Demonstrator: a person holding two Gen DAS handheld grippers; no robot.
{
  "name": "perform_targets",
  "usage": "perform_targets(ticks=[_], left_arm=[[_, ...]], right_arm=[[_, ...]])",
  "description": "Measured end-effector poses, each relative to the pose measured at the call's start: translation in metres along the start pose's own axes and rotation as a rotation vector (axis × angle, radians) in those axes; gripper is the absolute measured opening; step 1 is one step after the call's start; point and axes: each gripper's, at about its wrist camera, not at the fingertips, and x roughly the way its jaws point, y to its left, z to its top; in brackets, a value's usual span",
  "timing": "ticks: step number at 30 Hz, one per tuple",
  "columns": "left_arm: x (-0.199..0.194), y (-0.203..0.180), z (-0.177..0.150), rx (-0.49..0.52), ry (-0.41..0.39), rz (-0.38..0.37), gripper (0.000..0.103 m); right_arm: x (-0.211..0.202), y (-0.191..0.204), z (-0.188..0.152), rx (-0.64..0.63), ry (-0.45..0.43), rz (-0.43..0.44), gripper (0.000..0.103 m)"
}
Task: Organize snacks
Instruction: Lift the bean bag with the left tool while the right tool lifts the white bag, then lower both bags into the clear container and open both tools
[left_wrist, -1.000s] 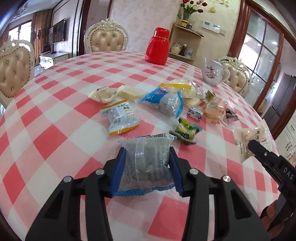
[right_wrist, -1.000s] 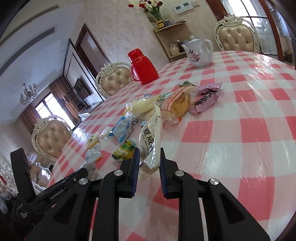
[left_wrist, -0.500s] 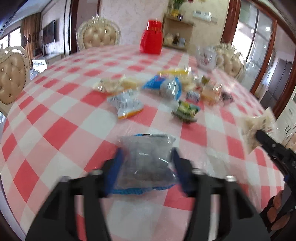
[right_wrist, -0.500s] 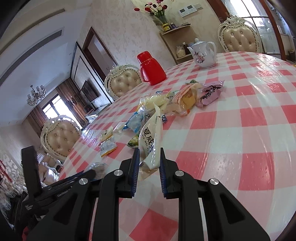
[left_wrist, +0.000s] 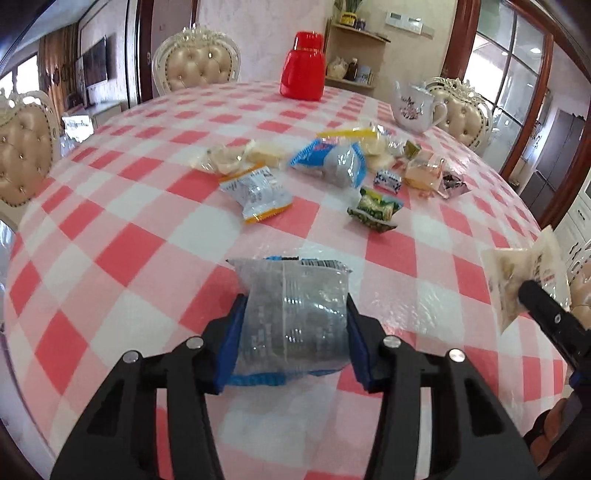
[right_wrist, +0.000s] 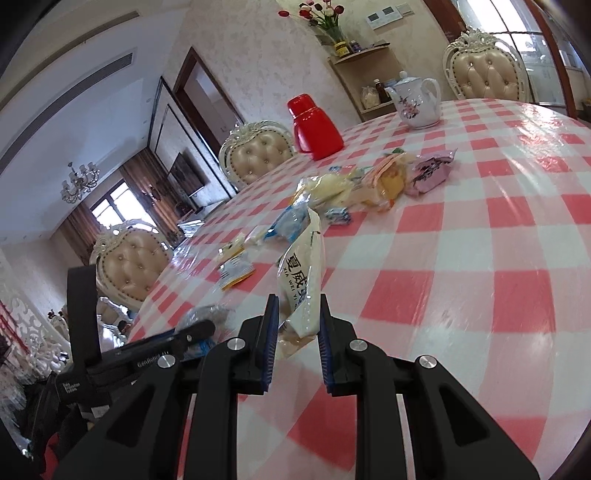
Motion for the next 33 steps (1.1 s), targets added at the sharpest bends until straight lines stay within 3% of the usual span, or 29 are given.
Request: perform_targets(ticks=[8,19,26,33], left_arm=[[-0.030,0.004,-0.013,0.025,-0.026,-0.015,0.050],[-0.073,0.031,-0.038,0.023,-0.040,-0.004,0.050],[-0.108,0.060,-0.055,0.027,-0.056,0.030,0.050],[-0.140,0.108,-0.076,0.016,-0.056,0.111,0.050]], right_arm=[[0.002,0.019,-0.016,0.026,0.048,0.058,0.021],[0.014,0.071,-0.039,-0.048,0.123,0.127,0.021],[0.020,0.114,-0.055,-0.101,0.171,0.213,0.021],[0.031,0.166,-0.078,-0.169,0.253,0.306,0.021]])
